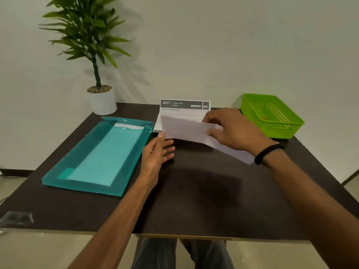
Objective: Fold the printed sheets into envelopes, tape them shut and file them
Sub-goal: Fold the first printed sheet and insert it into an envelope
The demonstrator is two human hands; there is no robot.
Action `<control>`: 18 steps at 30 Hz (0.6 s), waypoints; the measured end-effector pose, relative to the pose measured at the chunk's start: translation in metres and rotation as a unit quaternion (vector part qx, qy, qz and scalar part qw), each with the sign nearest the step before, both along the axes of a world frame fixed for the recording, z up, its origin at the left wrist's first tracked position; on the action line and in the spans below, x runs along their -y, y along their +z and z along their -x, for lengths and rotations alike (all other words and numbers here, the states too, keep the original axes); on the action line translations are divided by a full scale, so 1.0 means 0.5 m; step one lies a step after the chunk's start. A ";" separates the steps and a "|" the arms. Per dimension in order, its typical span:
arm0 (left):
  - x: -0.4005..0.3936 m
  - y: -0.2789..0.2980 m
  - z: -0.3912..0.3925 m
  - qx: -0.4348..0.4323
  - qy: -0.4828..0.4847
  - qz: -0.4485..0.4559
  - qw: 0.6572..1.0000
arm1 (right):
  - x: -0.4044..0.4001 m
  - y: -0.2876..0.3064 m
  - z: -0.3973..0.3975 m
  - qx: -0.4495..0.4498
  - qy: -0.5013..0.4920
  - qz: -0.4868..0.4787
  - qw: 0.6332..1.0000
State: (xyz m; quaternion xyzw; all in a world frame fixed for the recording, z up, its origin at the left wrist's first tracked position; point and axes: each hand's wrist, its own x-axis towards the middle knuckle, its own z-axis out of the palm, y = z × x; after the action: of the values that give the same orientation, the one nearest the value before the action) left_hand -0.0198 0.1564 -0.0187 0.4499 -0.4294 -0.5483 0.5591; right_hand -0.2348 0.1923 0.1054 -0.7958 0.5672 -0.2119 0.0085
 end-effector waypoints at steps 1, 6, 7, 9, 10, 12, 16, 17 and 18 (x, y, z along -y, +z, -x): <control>-0.005 0.002 -0.008 -0.019 -0.005 -0.024 1.000 | -0.003 -0.010 -0.013 -0.015 0.008 0.023 1.000; -0.024 0.012 -0.055 -0.085 -0.027 -0.105 0.990 | -0.016 -0.106 -0.041 0.000 0.002 0.018 1.000; -0.026 0.013 -0.062 -0.085 -0.037 -0.114 0.989 | -0.021 -0.125 -0.042 0.004 0.002 0.014 1.000; -0.019 0.014 -0.074 -0.069 -0.046 -0.132 0.988 | -0.035 -0.158 -0.047 0.010 0.002 0.019 1.000; -0.018 0.020 -0.077 -0.056 -0.044 -0.146 0.987 | -0.041 -0.177 -0.050 0.011 0.004 0.028 1.000; -0.014 0.032 -0.081 -0.018 -0.054 -0.176 0.983 | -0.055 -0.216 -0.057 0.011 0.009 0.045 0.999; -0.007 0.044 -0.088 0.200 -0.072 -0.125 0.969 | -0.071 -0.282 -0.064 0.035 0.019 0.028 0.999; -0.012 0.043 -0.084 0.289 -0.047 -0.091 0.952 | -0.074 -0.289 -0.064 0.044 0.018 0.023 0.999; -0.019 0.040 -0.079 0.369 -0.019 -0.047 0.928 | -0.075 -0.292 -0.066 0.054 0.018 0.019 0.998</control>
State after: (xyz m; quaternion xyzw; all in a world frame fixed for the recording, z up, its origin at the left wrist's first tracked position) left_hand 0.0197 0.1657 0.0010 0.6384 -0.5874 -0.3733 0.3286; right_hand -0.2017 0.2298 -0.0408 -0.7934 0.5471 -0.2654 0.0279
